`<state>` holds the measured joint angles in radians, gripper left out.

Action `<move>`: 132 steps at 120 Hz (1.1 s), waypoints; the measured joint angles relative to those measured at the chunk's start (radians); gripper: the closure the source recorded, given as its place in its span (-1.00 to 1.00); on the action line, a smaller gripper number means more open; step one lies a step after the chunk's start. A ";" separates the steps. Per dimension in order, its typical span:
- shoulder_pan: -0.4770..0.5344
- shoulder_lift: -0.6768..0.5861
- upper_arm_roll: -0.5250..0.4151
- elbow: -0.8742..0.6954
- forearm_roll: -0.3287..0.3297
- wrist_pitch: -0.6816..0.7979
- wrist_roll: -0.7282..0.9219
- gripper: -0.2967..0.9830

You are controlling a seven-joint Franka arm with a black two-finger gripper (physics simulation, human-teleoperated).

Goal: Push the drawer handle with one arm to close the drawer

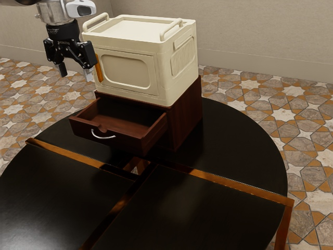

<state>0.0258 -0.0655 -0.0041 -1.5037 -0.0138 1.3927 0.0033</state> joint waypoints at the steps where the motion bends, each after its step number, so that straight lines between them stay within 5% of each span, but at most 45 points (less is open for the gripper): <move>1: 0.000 0.000 0.000 0.000 0.000 0.000 0.000 -0.54; 34: 0.004 -0.006 -0.002 0.007 0.000 -0.003 0.000 -0.54; 47: 0.000 -0.048 -0.009 0.279 -0.028 -0.102 -0.002 -0.54; 64: 0.014 -0.088 -0.107 0.333 -0.072 -0.248 -0.068 -0.54; 71: 0.010 -0.212 -0.164 0.171 -0.038 -0.250 -0.096 -0.53; 79: 0.002 -0.534 -0.187 -0.231 -0.017 -0.199 -0.125 -0.48; 91: -0.049 -0.809 -0.233 -0.634 -0.003 -0.122 -0.163 -0.13; 111: -0.141 -0.866 -0.176 -0.960 0.003 0.053 -0.200 0.37; 132: -0.130 -0.750 -0.097 -1.026 0.006 0.238 -0.192 0.58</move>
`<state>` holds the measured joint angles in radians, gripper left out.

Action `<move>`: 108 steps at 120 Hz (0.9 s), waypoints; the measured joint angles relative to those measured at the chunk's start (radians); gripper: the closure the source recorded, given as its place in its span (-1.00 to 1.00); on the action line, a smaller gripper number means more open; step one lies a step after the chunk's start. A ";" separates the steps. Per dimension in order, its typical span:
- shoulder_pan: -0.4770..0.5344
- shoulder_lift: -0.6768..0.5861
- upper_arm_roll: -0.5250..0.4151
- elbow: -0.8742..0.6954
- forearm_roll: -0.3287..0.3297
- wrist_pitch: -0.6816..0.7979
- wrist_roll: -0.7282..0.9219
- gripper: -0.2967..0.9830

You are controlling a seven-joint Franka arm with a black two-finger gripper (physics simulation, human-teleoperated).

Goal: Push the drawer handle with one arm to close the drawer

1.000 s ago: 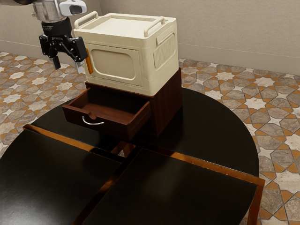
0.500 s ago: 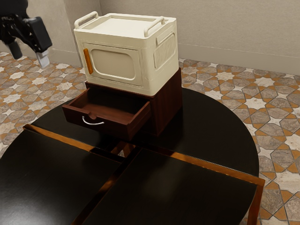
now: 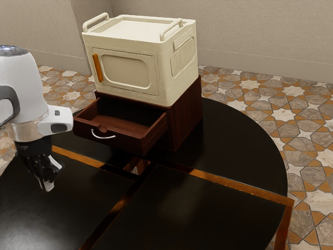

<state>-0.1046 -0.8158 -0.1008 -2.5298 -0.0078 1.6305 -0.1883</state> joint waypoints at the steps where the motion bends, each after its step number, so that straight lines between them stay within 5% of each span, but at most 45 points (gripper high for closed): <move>1: 0.000 0.009 0.005 -0.001 0.000 0.008 0.001 0.58; 19: 0.000 0.146 0.087 0.009 0.003 0.138 0.032 0.65; 55: 0.055 0.440 0.101 0.137 0.010 0.309 0.111 0.68; 108: 0.137 0.654 0.101 0.305 0.019 0.372 0.245 0.69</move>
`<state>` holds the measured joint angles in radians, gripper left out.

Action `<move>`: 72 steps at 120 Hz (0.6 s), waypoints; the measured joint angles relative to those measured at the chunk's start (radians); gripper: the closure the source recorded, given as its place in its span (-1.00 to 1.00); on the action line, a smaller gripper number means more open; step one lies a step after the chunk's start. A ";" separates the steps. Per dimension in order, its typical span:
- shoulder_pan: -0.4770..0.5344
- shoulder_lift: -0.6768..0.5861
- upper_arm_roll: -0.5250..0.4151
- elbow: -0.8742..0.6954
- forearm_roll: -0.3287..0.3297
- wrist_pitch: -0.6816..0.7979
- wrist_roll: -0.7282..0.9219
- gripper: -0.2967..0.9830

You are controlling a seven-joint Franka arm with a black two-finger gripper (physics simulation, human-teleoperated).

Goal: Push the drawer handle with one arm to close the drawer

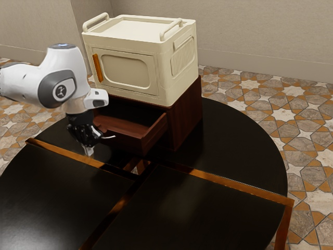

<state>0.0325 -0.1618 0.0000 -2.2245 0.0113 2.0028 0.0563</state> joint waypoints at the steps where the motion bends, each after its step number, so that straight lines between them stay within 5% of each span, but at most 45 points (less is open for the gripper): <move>1: 0.001 0.003 0.000 0.003 0.000 0.000 0.002 0.69; 72: 0.072 0.163 0.000 0.143 0.028 0.007 0.117 0.69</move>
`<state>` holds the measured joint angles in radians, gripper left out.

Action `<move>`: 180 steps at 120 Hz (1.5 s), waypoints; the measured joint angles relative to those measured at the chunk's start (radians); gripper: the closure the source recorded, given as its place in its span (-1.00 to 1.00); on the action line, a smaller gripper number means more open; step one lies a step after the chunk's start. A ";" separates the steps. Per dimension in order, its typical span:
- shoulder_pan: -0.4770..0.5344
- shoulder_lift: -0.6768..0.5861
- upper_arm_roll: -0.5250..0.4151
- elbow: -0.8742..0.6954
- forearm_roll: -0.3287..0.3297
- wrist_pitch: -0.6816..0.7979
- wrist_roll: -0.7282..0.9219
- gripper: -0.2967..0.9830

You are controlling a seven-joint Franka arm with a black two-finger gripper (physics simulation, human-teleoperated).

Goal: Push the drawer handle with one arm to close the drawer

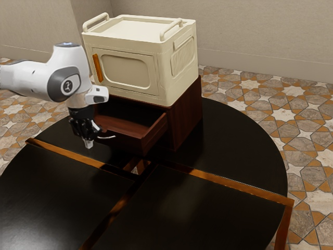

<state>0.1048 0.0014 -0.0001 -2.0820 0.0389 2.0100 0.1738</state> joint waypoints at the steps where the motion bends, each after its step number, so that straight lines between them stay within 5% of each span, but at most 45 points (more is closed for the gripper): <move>1: 0.001 0.004 0.000 0.003 0.001 0.000 0.001 0.69; 114: -0.026 0.163 0.023 0.120 0.016 0.212 0.019 0.69; 180: 0.000 0.313 0.026 0.334 -0.028 0.162 -0.027 0.69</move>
<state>0.1052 0.3144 0.0260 -1.7479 0.0109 2.1716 0.1468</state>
